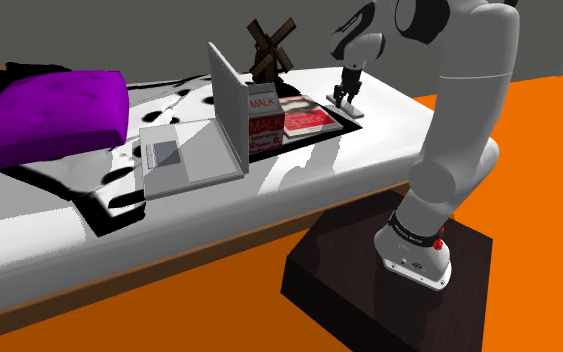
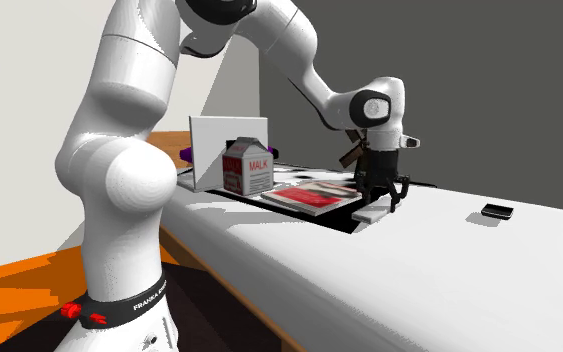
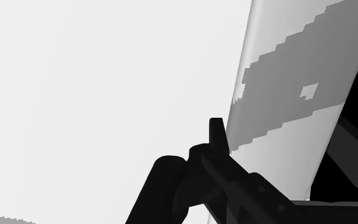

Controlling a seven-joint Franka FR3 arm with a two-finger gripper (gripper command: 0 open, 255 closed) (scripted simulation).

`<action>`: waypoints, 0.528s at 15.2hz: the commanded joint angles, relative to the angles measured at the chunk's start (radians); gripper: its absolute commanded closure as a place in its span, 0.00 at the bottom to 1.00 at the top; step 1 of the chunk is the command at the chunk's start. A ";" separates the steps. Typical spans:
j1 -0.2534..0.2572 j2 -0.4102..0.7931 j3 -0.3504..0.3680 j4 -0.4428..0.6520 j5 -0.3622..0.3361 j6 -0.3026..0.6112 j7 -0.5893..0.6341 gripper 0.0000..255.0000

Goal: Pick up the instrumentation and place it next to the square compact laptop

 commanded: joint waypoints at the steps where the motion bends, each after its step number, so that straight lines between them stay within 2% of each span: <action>1: 0.003 -0.013 -0.004 0.008 -0.009 -0.020 0.006 1.00; 8: 0.013 -0.059 -0.016 0.048 -0.040 -0.099 0.025 1.00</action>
